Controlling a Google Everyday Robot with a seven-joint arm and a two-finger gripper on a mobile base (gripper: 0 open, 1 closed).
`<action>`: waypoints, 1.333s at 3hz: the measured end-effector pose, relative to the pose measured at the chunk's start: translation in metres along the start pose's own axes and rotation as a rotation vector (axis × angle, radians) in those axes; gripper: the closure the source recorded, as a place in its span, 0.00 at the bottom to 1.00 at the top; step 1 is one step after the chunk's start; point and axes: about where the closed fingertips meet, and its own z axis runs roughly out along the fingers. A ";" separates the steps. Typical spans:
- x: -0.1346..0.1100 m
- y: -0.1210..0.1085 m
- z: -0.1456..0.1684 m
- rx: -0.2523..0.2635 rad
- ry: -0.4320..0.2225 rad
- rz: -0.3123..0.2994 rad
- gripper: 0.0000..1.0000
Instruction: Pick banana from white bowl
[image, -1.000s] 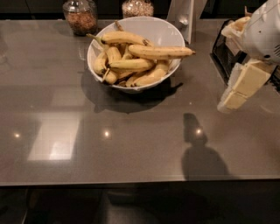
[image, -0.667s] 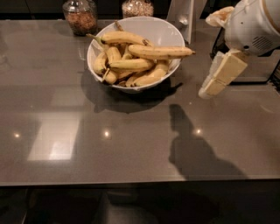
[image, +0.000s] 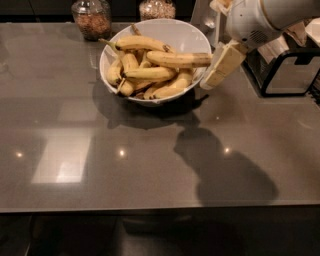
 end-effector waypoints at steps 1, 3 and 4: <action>-0.003 -0.014 0.026 -0.004 -0.002 -0.019 0.11; 0.000 -0.020 0.068 -0.053 0.038 -0.031 0.31; 0.006 -0.016 0.086 -0.083 0.065 -0.032 0.32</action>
Offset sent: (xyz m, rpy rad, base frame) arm 0.0659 0.0310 -0.0355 -0.0551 0.0240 0.0257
